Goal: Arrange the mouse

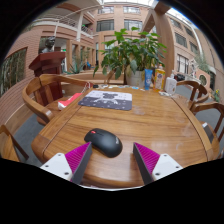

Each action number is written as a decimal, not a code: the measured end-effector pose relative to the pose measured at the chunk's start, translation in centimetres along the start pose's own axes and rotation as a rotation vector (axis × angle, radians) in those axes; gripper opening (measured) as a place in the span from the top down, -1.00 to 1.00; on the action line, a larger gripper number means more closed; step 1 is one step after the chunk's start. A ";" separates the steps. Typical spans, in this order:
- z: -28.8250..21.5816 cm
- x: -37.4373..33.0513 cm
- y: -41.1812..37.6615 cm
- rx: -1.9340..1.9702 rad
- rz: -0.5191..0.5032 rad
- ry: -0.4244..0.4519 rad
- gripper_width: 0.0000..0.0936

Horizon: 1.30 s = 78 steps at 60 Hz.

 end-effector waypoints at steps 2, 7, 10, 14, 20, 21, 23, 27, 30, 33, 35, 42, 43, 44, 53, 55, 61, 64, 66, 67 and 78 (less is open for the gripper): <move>-0.5 0.5 0.0 -0.007 0.002 0.003 -0.85; -1.7 1.8 0.3 -0.012 0.013 0.004 -0.83; -2.2 2.5 0.6 -0.013 0.024 0.004 -0.83; -2.8 3.4 1.0 -0.006 0.041 0.004 -0.82; -3.4 4.7 1.3 0.003 0.057 -0.009 -0.78; -3.7 4.9 1.4 0.007 0.056 -0.002 -0.75; -3.8 5.2 1.3 0.006 0.052 -0.003 -0.67; -4.0 5.6 1.1 0.003 0.036 0.000 -0.39; -4.2 5.8 0.6 -0.006 0.009 0.001 -0.08; -4.2 5.8 0.3 -0.025 0.021 0.005 0.01; -4.2 5.8 0.3 -0.033 0.032 0.010 0.04; -4.5 6.2 -0.1 -0.057 0.015 0.022 0.17; -4.5 6.2 -0.1 -0.052 0.008 0.018 0.19; -4.5 6.3 -0.1 -0.042 0.003 0.015 0.21; -4.6 6.1 -0.1 -0.020 0.022 0.010 0.25; -4.6 5.8 -0.2 -0.015 0.027 0.008 0.25; -5.8 3.9 -0.8 0.006 0.015 0.034 0.25; -7.5 2.3 -1.1 0.019 -0.003 0.072 0.25; -9.2 1.1 -1.5 0.033 -0.020 0.103 0.25; -10.2 0.4 -1.7 0.040 -0.030 0.119 0.25; -22.1 -3.6 -3.2 0.071 -0.100 0.358 0.25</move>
Point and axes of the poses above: the point between the fingertips, and its own axes, seen from behind it with the camera up: y to the right, z down, x forward, the way the camera looks, the point moved 9 cm from there along -x, backward, against the way the camera looks, and after that the axes turned 8 degrees about -y, right-handed, at the moved point
